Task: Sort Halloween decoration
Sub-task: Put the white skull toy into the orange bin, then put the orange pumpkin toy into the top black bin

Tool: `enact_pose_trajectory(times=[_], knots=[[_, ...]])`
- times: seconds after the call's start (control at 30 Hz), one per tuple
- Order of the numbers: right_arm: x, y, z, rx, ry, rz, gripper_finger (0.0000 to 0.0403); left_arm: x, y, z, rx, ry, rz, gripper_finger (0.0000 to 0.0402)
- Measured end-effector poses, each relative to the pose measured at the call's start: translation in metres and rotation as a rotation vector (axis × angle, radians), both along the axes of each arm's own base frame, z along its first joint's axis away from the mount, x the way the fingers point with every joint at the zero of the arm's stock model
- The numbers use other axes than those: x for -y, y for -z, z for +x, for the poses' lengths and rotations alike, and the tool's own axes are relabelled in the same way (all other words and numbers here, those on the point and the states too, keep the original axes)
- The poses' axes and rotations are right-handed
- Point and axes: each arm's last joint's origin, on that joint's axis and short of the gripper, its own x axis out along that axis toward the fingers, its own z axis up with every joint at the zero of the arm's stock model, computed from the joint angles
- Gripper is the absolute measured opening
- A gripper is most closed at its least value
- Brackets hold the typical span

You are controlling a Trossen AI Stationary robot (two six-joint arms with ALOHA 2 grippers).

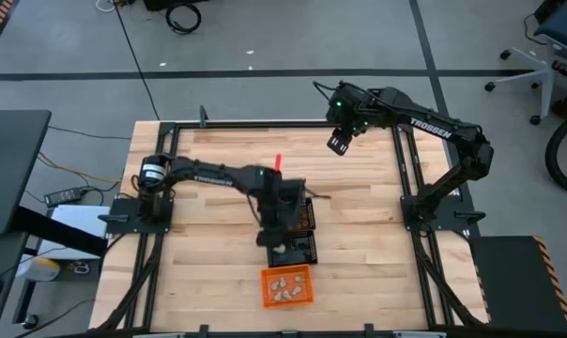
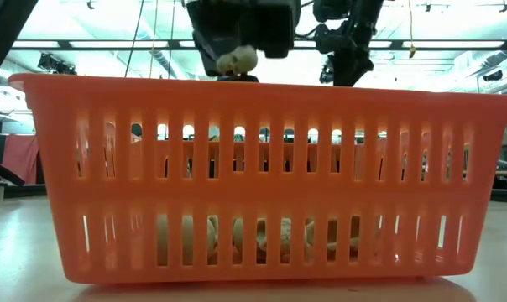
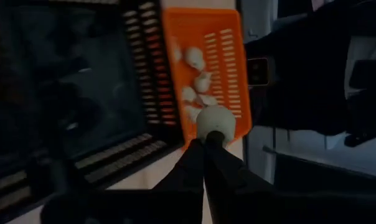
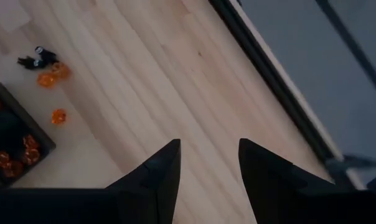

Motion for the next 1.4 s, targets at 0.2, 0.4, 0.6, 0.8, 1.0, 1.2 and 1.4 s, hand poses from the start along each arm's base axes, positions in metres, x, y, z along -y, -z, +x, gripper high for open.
enact_pose_trajectory(times=[0.2, 0.4, 0.6, 0.8, 1.0, 1.2, 1.4], knots=[[-0.007, 0.002, -0.001, 0.013, 0.136, 0.072, 0.0166, 0.037, -0.001, 0.003, 0.035, 0.030, 0.026, 0.0004], [-0.031, 0.005, 0.002, 0.001, 0.286, 0.173, 0.0166, 0.073, -0.004, 0.002, 0.060, 0.034, 0.033, 0.0004], [-0.065, 0.005, 0.014, 0.010, 0.282, 0.212, 0.0166, 0.109, -0.002, -0.002, 0.125, 0.007, 0.192, 0.0004], [-0.096, 0.005, 0.021, 0.026, 0.282, 0.191, 0.0166, 0.127, 0.009, -0.003, 0.147, -0.004, 0.299, 0.0004], [-0.117, 0.005, 0.024, 0.048, 0.299, 0.212, 0.0166, 0.141, 0.031, 0.001, 0.136, 0.009, 0.348, 0.0014], [-0.137, 0.005, 0.025, 0.057, 0.293, 0.234, 0.0166, 0.147, 0.035, -0.001, 0.144, 0.016, 0.391, 0.0081], [-0.151, 0.005, 0.025, 0.056, 0.249, 0.223, 0.0165, 0.142, 0.036, -0.006, 0.072, -0.002, 0.407, 0.0129]])
